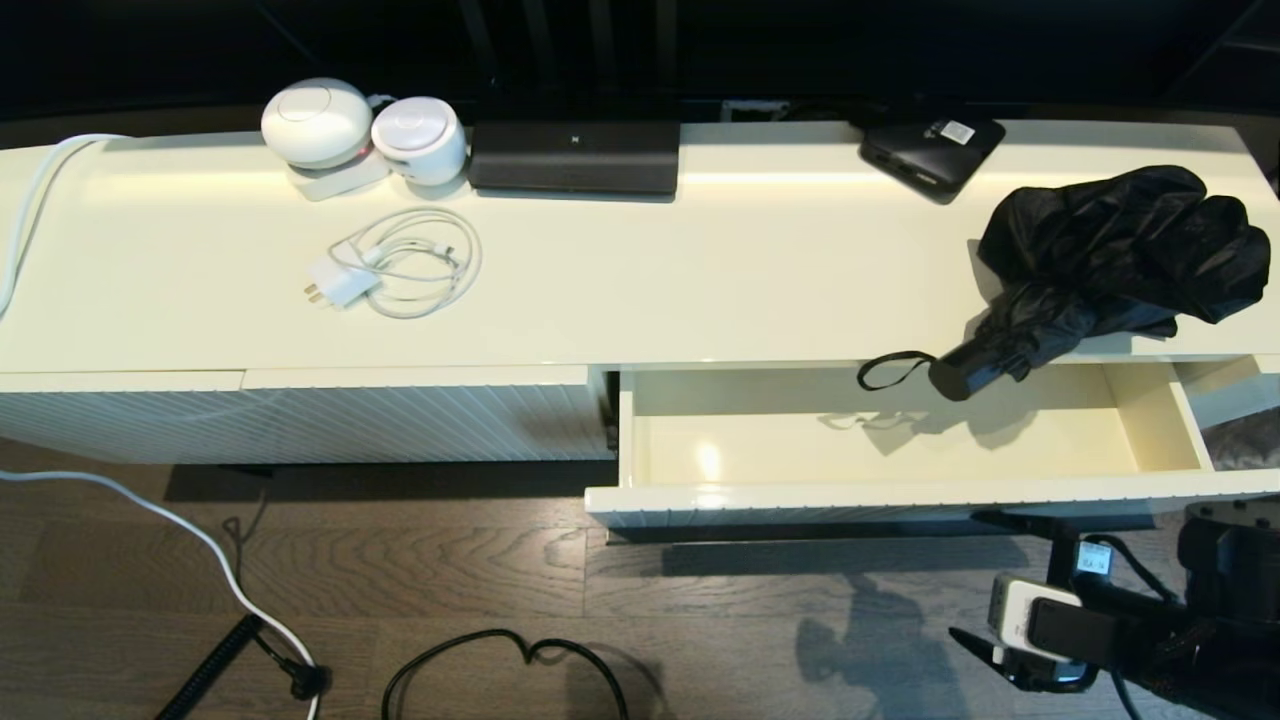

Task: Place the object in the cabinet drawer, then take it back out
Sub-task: Open the drawer

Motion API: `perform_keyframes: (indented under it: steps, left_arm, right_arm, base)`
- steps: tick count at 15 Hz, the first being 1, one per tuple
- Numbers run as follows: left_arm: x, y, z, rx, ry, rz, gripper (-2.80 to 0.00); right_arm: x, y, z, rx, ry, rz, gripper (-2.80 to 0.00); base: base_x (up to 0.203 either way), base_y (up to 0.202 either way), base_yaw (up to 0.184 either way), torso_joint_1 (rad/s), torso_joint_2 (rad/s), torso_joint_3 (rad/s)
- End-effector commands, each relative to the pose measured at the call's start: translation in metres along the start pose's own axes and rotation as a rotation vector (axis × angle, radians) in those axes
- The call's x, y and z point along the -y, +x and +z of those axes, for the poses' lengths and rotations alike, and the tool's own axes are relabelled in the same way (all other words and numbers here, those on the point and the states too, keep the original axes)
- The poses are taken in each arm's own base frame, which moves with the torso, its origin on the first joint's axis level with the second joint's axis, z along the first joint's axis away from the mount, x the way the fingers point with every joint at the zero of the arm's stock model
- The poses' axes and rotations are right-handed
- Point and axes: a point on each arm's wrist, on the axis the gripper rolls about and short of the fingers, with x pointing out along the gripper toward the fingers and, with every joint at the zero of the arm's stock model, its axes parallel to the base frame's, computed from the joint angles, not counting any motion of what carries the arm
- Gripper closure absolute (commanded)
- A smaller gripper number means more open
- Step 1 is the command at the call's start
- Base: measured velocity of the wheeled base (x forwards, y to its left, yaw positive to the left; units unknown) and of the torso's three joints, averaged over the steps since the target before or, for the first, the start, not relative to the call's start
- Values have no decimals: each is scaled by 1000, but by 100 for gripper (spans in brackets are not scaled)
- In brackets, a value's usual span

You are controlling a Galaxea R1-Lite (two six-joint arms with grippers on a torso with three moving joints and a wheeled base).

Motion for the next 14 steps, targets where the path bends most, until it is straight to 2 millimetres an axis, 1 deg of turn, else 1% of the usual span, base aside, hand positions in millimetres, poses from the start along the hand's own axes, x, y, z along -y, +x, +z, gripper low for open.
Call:
perform_keyframes:
  steps: [1, 2, 3, 9, 12, 14]
  left_arm:
    - [0, 0, 0, 2, 0, 0, 0]
    - [0, 0, 0, 3, 0, 0, 0]
    - [0, 0, 0, 3, 0, 0, 0]
    - [0, 0, 0, 1, 0, 0, 0]
    - [0, 0, 0, 3, 0, 0, 0]
    - [0, 0, 0, 2, 0, 0, 0]
  right_arm:
    - [6, -20, 9, 30, -17, -60, -280]
    - [6, -27, 10, 33, -17, -64, -122]
    - [6, -34, 12, 35, -17, -70, 0]
    - [2, -71, 22, 41, -21, -54, 0]
    - [19, -83, 32, 66, -29, -104, 0]
    - [31, -87, 39, 82, -37, -136, 0]
  base:
    - [0, 0, 0, 0, 0, 0]
    - [0, 0, 0, 0, 0, 0]
    - [0, 0, 0, 0, 0, 0]
    - [0, 0, 0, 0, 0, 0]
    - [0, 0, 0, 0, 0, 0]
    - [0, 0, 0, 0, 0, 0]
